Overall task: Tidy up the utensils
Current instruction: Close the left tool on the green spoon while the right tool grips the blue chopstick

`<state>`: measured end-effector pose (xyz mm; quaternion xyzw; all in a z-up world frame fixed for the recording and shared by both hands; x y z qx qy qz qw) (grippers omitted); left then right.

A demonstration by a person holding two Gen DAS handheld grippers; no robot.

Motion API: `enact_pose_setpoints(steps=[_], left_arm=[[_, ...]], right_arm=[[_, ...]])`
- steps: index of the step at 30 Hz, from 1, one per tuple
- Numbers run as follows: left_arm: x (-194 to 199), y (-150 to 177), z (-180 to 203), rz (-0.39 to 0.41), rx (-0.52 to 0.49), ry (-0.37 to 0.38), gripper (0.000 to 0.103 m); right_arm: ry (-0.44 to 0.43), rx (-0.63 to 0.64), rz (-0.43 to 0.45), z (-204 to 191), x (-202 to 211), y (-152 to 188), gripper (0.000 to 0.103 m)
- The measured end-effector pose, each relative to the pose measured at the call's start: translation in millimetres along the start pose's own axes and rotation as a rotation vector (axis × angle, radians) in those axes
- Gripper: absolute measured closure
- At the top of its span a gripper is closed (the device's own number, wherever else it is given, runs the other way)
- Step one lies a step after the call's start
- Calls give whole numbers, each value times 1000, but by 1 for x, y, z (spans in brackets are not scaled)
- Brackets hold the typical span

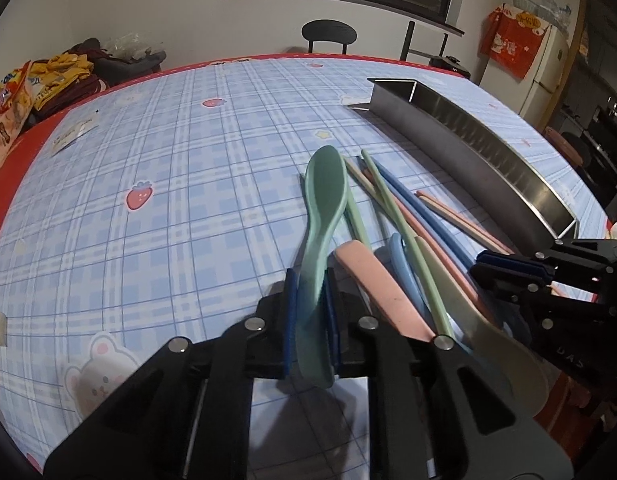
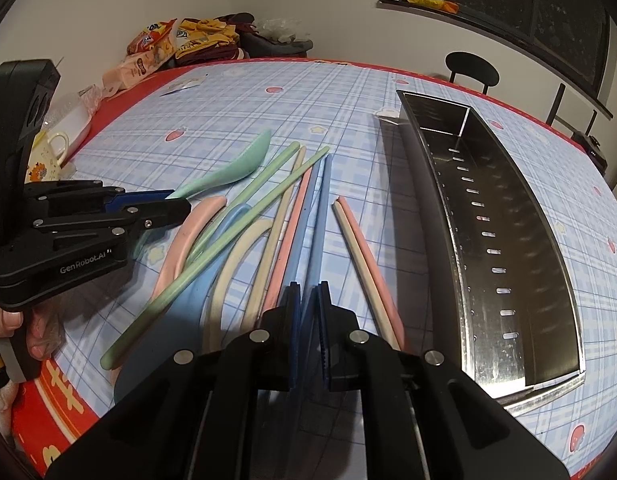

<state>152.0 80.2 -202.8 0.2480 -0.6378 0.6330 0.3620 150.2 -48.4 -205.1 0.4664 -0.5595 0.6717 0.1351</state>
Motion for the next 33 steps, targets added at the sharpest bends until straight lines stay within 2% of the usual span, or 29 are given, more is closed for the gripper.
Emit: enact_pose_setpoints(steps=[15,33], left_arm=[[11,-1,-8,50,57,69,87],[15,-2,-14,73,75,55,86]], right_arm=[[-15,-11,-1,2,-1,-1,92],[-38,-29,42,3,7,2,96]])
Point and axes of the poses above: each gripper's, at about its wrist camera, not at the fingertips, and x roughly against the way its jaws point, z to its right, y to its underside, the point moved 5 cm from there along -x, roughly the way its jaws point, and after that the axes turned 2 degrees about -y, right-handed, at the moved point
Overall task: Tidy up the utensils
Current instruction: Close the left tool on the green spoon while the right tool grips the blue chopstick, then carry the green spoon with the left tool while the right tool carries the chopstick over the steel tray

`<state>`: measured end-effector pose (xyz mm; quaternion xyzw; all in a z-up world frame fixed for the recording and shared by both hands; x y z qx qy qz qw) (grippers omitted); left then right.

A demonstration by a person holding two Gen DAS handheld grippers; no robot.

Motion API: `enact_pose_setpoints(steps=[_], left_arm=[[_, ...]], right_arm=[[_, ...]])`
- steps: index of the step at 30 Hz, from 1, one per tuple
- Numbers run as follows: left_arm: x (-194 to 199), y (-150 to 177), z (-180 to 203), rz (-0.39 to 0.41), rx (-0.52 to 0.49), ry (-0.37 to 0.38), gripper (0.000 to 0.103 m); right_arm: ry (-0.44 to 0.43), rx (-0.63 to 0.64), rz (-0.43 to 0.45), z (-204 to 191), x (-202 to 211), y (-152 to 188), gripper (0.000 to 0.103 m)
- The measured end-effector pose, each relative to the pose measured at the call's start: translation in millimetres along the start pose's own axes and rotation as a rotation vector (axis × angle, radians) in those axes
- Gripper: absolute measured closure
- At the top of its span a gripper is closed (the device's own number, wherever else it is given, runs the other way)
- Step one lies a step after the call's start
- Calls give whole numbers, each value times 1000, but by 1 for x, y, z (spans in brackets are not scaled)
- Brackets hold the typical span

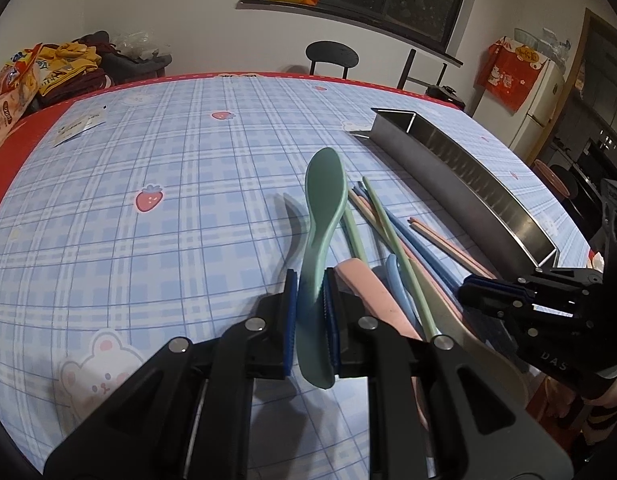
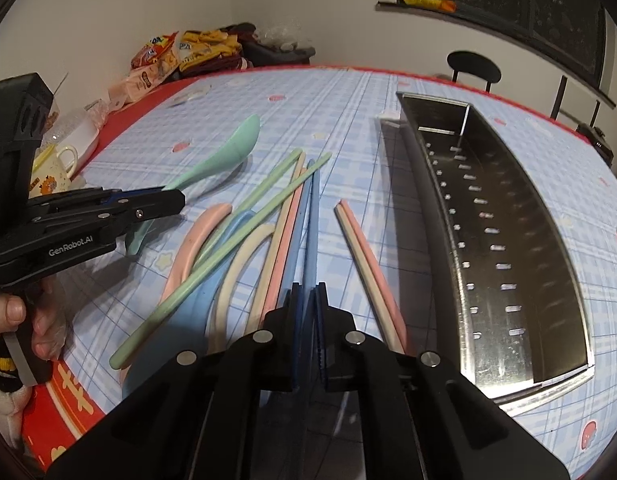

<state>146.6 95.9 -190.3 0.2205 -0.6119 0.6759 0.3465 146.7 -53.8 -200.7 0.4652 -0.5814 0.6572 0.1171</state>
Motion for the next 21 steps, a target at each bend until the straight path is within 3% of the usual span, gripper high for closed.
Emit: enact_pose_setpoints(steps=[21], left_arm=[[17,-2,-9,82,35,-43,86]], right_arm=[[16,-88,245,20,46,-5,97]])
Point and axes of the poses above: each gripper's, at about its wrist camera, not at the fingertips, and x roughly against the way its jaws point, z to its right, y to its underside, the point moved 5 cm from there along -x, roughly the way its jaws point, and after that the axes turned 2 degrees about -y, right-handed, at the moved point
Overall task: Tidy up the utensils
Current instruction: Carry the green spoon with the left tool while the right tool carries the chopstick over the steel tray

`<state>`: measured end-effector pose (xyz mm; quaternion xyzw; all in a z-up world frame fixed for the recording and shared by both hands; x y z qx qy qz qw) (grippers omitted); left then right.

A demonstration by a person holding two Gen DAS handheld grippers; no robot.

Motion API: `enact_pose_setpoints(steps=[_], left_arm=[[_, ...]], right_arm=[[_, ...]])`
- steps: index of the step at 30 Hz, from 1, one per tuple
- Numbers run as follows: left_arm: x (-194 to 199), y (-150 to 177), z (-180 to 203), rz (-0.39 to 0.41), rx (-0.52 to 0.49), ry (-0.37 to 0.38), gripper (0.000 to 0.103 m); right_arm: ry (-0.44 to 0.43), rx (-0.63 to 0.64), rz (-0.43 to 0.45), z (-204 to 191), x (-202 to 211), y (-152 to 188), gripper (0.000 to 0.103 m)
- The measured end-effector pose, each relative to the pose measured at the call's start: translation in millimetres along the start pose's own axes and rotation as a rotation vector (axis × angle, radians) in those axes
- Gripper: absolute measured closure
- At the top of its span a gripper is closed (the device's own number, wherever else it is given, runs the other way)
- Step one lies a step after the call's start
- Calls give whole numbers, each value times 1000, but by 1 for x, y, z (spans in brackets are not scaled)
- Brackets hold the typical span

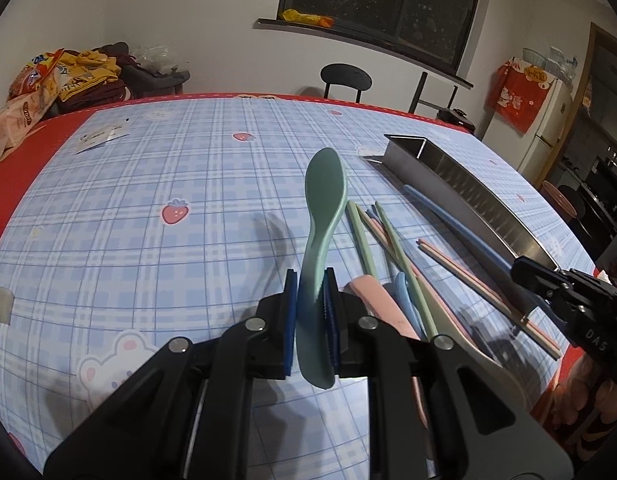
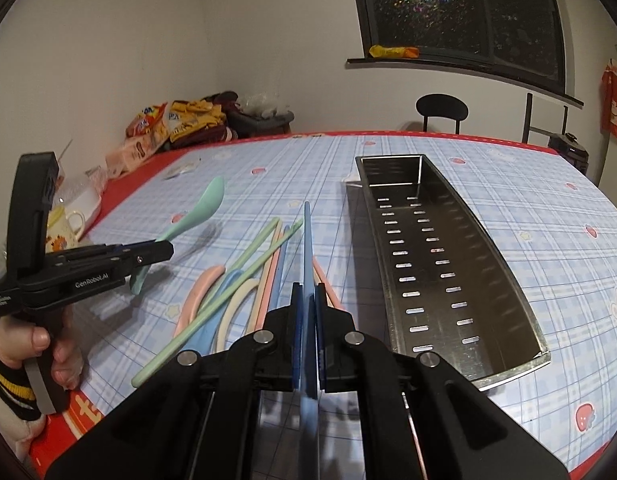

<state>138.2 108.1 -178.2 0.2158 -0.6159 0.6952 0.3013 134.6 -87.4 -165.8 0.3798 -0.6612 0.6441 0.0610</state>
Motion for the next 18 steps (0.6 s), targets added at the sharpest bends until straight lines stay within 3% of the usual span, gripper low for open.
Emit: enact_pose_setpoints(steps=[13,18], left_arm=[[6,-3,-10,10,52,-68,87],[28,-24,0,42,90,-61,86]], right_arm=[[-100,-99,84,21,22,-3,97],[-97,-108,157,47,44,-18,97]])
Point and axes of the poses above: each gripper's, at about its wrist camera, not at the fingertips, and x roughly against the way its jaws point, z to its right, y to its underside, the point moved 5 cm from there along -x, roughly the way its jaws point, and after that the axes turned 2 degrees about -y, right-handed, at the moved point
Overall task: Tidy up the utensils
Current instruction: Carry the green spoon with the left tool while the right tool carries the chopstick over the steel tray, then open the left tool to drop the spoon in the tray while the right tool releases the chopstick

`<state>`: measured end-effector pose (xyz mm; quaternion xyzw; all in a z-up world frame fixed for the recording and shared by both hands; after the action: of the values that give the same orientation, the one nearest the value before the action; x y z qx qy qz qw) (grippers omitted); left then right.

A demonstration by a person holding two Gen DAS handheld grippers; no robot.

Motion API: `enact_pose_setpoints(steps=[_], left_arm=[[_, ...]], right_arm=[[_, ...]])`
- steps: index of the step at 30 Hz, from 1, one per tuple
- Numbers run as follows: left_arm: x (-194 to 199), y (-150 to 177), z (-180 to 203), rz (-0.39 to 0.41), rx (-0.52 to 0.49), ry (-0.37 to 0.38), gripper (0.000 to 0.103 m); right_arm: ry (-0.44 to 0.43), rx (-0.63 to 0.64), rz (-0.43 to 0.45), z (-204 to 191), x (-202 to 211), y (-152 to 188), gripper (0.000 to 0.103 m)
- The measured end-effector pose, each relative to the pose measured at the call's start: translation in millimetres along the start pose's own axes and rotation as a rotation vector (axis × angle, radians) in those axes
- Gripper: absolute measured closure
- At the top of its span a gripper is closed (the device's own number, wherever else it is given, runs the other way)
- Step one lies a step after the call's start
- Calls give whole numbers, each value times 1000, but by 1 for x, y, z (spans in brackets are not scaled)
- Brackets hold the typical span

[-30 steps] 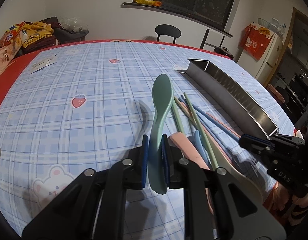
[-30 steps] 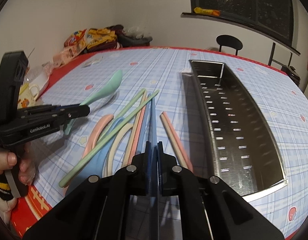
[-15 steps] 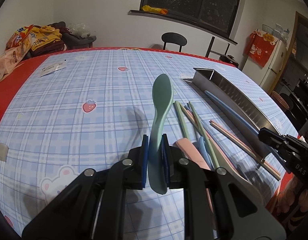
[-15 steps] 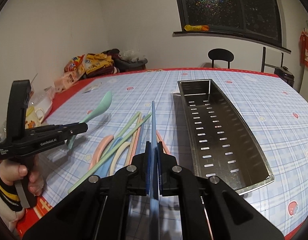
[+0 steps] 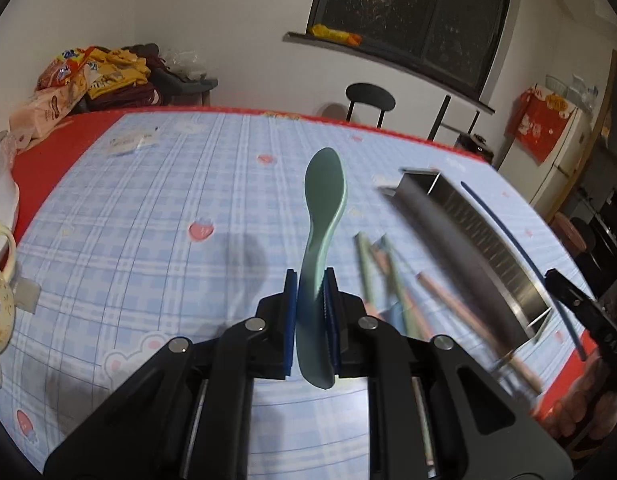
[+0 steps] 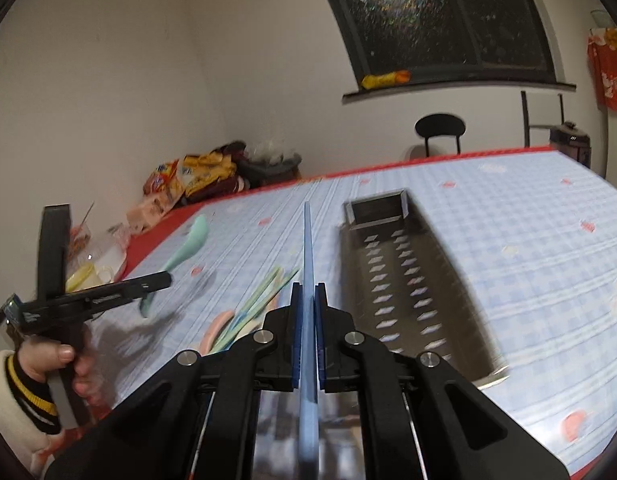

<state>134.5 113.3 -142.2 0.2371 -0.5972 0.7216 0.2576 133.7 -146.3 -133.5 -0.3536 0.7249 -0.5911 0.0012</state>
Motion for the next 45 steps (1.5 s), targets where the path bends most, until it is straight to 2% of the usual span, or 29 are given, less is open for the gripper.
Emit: enact_pose_setpoints(steps=[3,8,12,17,22,27,42,45], left_arm=[[5,-11,27,-1,1,23,86],[-11,-21,81,-55,47,107,86],[-33,-30,122,-97,101,151,86],[-65,-36,150,-138,174,157,86],[-92,-42,162,-172,217,169,86],[-115,-47,170,-189,241,160,86],[-147,-54,174,-205,210,87,84],[-150,-55,176,-202,191,82,86]], right_arm=[[14,-31,27,22,3,-14,97],[21,-116,35,60,-1,-29,97],[26,-134,3,72,-12,-26,97],[26,-161,-52,86,-30,-15,97],[4,-210,-98,96,-42,-9,97],[15,-226,-107,100,-46,-8,97],[29,-231,-125,104,-55,-6,96],[30,-230,-127,103,-55,-7,96]])
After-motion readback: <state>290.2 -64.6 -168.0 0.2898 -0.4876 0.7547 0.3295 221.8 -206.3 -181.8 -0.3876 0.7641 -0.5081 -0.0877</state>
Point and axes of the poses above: each gripper's, at about its wrist camera, not at the fingertips, and x roughly against the way its jaws point, z to its right, y to its underside, the point moved 5 cm from there along -x, roughly the way its jaws point, and after that the axes turned 2 degrees about -y, right-handed, at the moved point
